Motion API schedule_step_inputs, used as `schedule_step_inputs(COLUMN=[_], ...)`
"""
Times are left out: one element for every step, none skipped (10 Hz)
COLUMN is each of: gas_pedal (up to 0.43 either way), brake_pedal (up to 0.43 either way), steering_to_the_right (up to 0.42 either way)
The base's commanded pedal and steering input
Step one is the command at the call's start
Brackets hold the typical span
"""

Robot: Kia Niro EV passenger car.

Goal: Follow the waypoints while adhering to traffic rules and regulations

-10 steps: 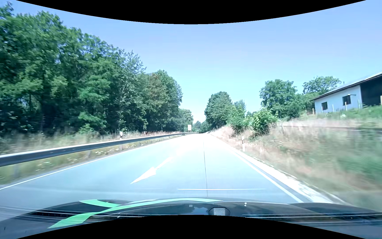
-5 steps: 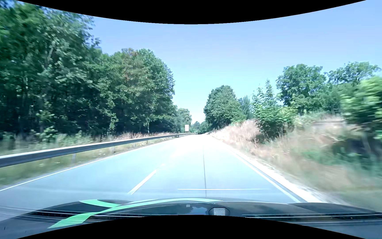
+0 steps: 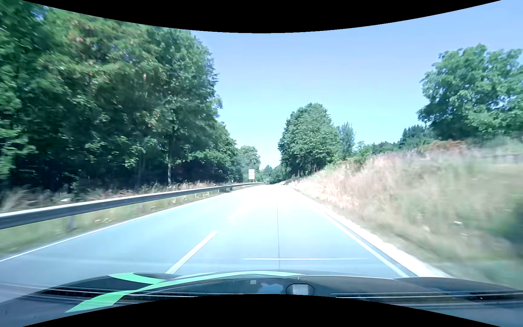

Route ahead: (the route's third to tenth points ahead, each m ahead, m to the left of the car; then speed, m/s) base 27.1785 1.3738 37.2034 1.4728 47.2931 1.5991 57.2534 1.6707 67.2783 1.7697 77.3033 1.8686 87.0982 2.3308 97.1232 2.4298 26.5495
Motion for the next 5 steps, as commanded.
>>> schedule_step_inputs(gas_pedal=[0.311, 0.311, 0.319, 0.319, 0.319], brake_pedal=[0.0, 0.0, 0.0, 0.0, 0.0], steering_to_the_right=[-0.001, -0.002, -0.001, -0.002, -0.001])
